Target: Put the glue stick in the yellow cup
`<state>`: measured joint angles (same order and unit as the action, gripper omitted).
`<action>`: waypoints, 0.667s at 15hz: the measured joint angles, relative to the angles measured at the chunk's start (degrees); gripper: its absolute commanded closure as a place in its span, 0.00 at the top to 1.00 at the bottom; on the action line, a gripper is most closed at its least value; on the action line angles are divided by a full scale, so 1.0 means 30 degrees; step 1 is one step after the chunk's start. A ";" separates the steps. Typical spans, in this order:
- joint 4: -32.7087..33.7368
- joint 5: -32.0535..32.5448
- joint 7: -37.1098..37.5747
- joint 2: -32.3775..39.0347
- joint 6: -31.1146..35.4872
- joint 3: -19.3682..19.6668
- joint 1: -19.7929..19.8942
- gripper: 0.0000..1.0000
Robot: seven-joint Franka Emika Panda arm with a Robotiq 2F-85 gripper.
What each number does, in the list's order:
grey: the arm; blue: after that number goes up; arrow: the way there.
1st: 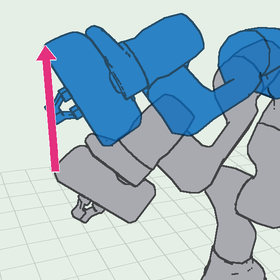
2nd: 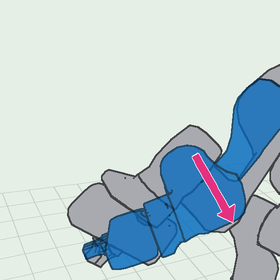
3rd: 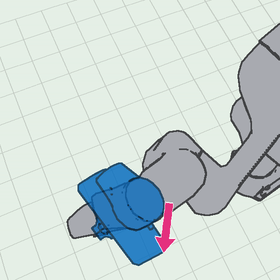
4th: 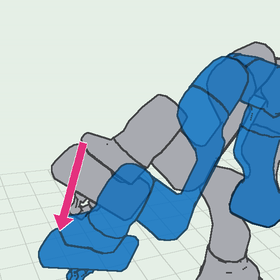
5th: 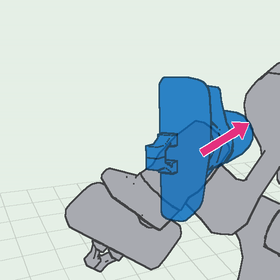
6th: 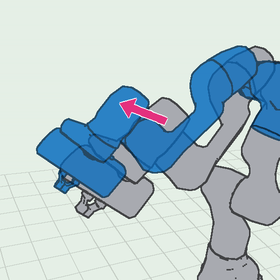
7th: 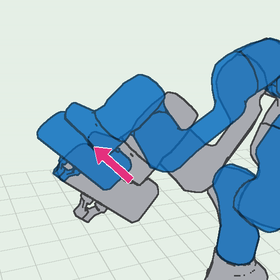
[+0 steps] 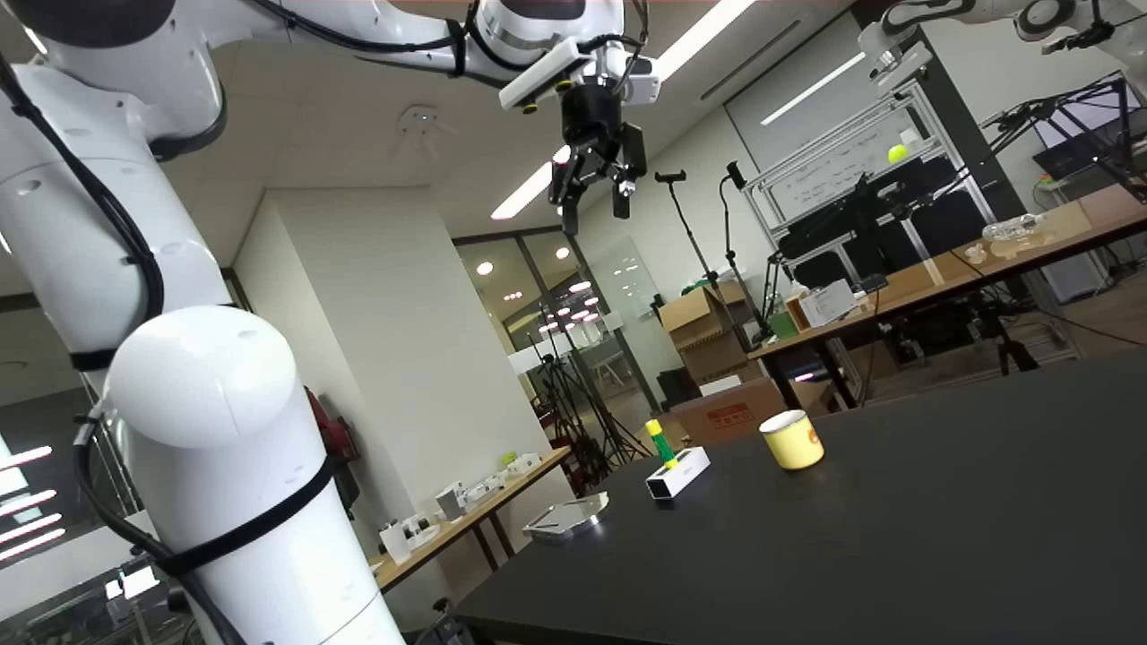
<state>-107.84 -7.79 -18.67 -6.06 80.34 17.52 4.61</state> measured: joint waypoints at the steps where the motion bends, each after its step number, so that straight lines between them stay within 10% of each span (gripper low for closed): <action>1: 0.0000 0.0000 -0.0002 0.0000 0.0000 0.0000 0.0000 1.00; 10: -0.0557 0.0915 -0.1637 0.0740 0.3391 -0.1228 0.0313 1.00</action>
<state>-109.51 -5.04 -23.58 -3.84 90.51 13.83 5.55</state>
